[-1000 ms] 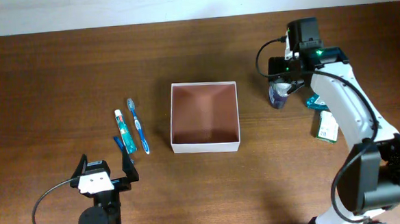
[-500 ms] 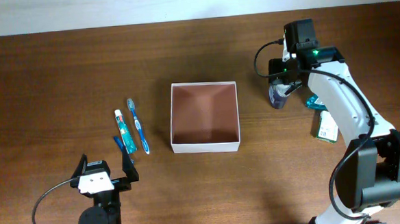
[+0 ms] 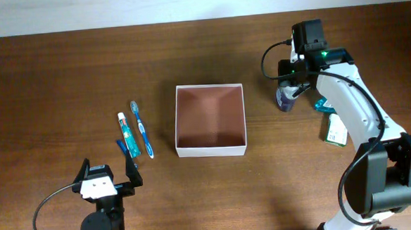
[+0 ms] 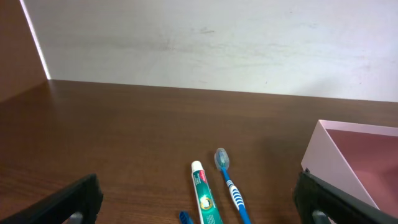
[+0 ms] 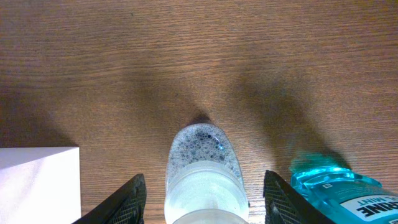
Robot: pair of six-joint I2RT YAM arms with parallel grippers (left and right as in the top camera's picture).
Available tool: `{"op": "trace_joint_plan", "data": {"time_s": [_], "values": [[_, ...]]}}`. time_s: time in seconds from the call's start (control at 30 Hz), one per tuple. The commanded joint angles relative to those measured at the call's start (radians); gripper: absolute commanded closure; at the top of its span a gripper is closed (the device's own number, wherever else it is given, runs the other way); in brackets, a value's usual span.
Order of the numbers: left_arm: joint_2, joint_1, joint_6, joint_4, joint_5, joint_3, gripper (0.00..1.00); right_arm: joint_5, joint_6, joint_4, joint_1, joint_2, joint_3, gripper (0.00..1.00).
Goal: Pack container
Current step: 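Lower the right gripper and close it on the soap bottle's pump head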
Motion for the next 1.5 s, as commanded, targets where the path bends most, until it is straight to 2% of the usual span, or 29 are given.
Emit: {"op": "trace_joint_plan", "data": {"time_s": [0.0, 0.23, 0.37, 0.6, 0.73, 1.17, 1.47], "values": [[-0.009, 0.005, -0.013, 0.002, -0.011, -0.005, 0.01, 0.02, -0.004, 0.004, 0.01, 0.007, 0.02, 0.47], [-0.009, 0.005, -0.013, 0.002, -0.011, -0.005, 0.01, 0.02, -0.008, 0.001, 0.01, 0.007, 0.034, 0.5], [-0.009, 0.005, -0.013, 0.002, -0.011, -0.005, 0.01, 0.02, -0.008, -0.013, 0.01, 0.007, 0.053, 0.57], [-0.009, 0.005, -0.013, 0.002, -0.011, -0.005, 0.01, 0.02, -0.008, -0.023, 0.01, 0.007, 0.055, 0.64], [-0.009, 0.005, -0.013, 0.002, -0.011, -0.005, 0.0, 0.02, -0.008, -0.026, 0.01, 0.007, 0.055, 0.73], [-0.009, 0.005, -0.013, 0.002, -0.011, -0.005, 0.01, 0.047, -0.013, -0.037, 0.01, -0.013, 0.06, 0.74], [-0.009, 0.005, -0.013, 0.002, -0.011, -0.005, 0.01, 0.046, -0.015, -0.168, 0.014, -0.059, 0.172, 0.74]]}}
